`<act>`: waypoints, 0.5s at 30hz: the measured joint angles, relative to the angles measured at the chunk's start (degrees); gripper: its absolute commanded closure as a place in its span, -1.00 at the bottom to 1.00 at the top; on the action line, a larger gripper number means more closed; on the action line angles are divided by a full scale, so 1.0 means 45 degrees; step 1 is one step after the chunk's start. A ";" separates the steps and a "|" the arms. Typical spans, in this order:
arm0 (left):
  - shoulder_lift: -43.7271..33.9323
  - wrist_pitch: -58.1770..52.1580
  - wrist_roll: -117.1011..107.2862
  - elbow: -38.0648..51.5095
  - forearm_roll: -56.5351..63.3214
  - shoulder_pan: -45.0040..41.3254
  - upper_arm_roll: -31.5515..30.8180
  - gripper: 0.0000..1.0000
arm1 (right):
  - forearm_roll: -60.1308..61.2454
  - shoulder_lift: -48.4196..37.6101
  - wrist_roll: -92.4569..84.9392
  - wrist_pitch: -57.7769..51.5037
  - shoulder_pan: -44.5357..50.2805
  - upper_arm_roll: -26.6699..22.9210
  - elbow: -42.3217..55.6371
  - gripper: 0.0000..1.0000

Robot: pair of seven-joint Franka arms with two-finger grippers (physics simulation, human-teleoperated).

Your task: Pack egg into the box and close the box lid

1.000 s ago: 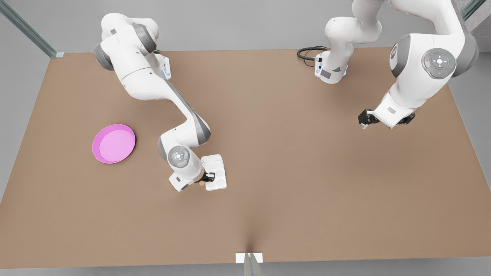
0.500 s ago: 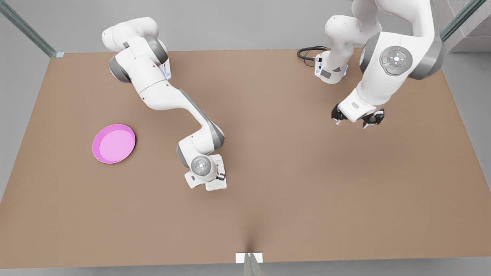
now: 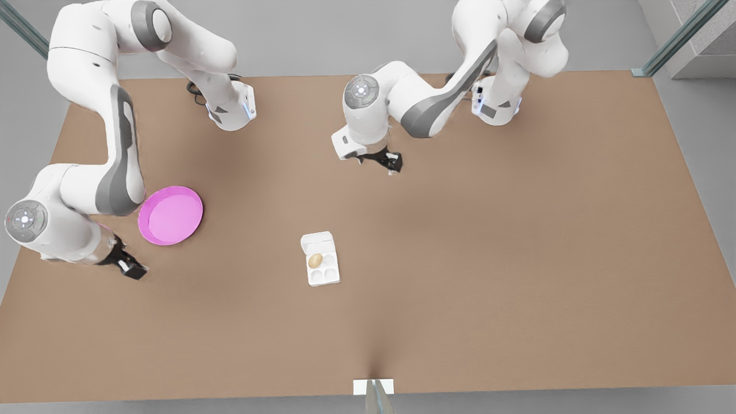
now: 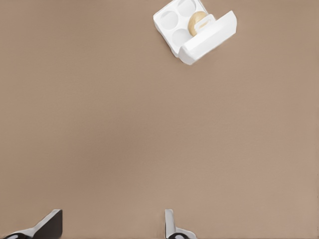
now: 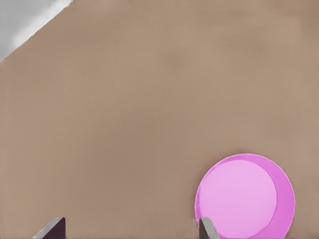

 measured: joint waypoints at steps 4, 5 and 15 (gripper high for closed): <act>0.2131 0.1254 -0.2362 0.0355 0.0235 -0.0642 0.0040 -1.00 | 0.1128 -0.2268 -0.1879 -0.1917 0.2270 -0.2485 0.0696 -1.00; 0.2803 0.1683 -0.2905 0.0903 0.0258 -0.0615 0.0090 -1.00 | 0.1262 -0.2637 -0.2266 -0.2050 0.2360 -0.2345 0.0211 -1.00; 0.6198 0.5678 -0.6822 0.3955 0.0357 -0.0037 0.0221 -1.00 | 0.1522 -0.2217 -0.5155 -0.1753 0.2716 -0.1560 -0.0468 -1.00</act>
